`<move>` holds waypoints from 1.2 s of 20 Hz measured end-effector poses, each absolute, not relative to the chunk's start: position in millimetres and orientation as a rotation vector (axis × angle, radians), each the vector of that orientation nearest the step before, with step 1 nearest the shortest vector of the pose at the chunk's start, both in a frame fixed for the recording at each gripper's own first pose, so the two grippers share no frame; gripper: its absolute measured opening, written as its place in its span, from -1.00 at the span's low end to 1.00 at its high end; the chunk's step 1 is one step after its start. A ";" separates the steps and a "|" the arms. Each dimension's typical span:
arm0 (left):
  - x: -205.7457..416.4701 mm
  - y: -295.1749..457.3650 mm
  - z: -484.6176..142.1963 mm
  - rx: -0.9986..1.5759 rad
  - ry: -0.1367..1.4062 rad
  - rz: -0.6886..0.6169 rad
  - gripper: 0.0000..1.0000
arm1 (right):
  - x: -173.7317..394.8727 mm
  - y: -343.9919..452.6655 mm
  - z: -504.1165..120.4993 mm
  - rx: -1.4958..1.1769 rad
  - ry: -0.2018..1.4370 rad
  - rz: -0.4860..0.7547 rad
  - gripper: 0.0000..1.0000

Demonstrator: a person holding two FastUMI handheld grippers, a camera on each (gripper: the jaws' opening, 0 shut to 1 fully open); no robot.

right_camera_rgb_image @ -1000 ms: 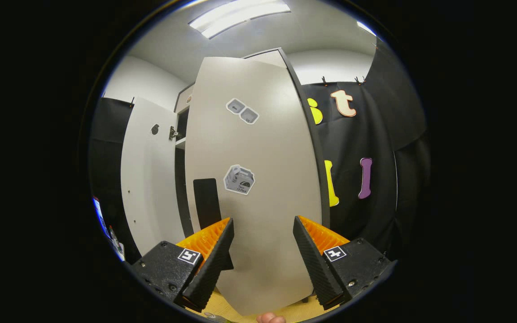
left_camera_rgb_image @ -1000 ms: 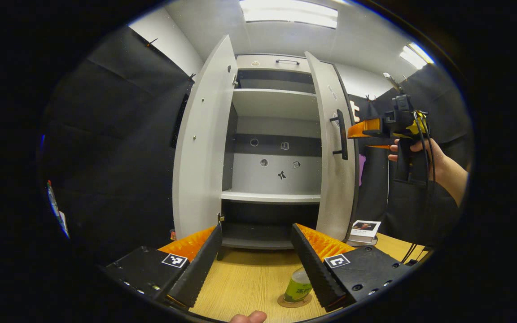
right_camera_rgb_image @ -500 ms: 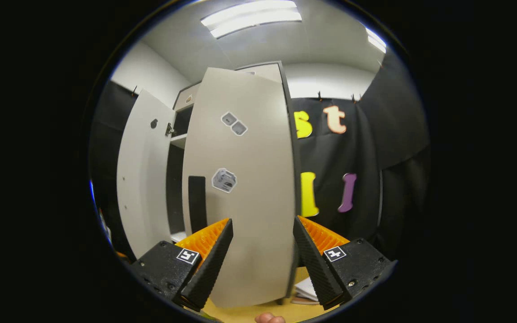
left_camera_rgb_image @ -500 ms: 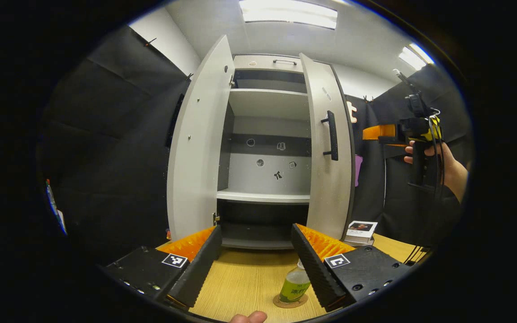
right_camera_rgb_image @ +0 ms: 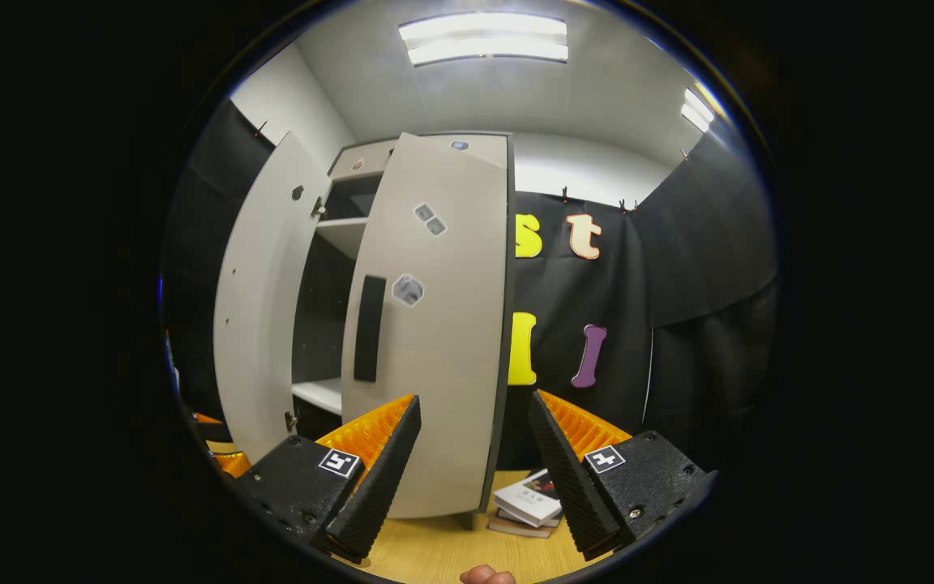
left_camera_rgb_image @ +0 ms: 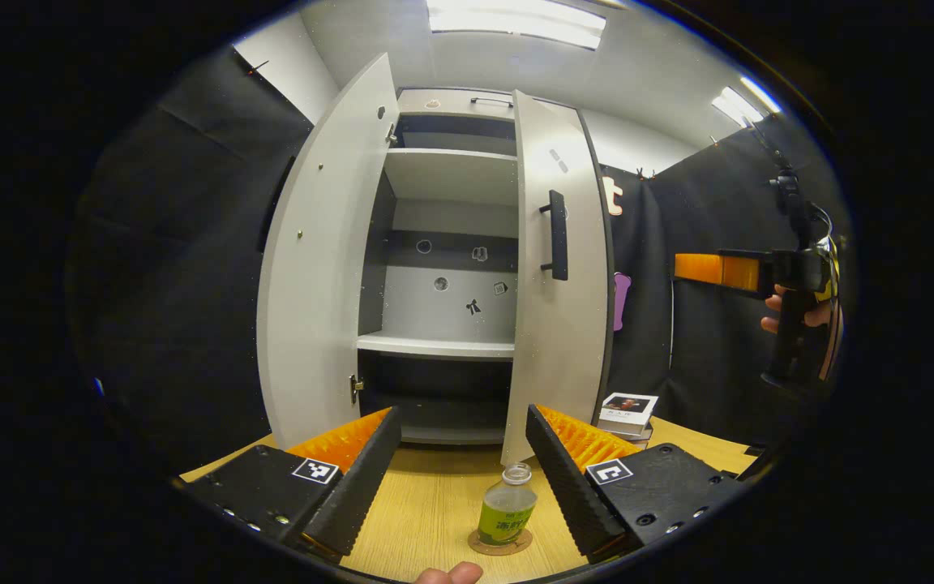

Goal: Grasp the bottle in the cabinet with the left hand and place it on the coaster, then close the right door with the right hand and the left door with the left hand.

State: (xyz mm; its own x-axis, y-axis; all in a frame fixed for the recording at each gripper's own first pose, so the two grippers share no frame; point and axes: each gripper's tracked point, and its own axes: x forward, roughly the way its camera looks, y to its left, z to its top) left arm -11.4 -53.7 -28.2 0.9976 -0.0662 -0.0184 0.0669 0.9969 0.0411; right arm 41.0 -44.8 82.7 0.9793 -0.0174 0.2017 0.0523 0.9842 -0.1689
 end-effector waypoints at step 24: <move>-23.1 -62.0 28.2 -0.043 -0.054 -0.111 0.89 | 4.8 -68.5 -29.7 -0.028 -0.001 -0.053 0.66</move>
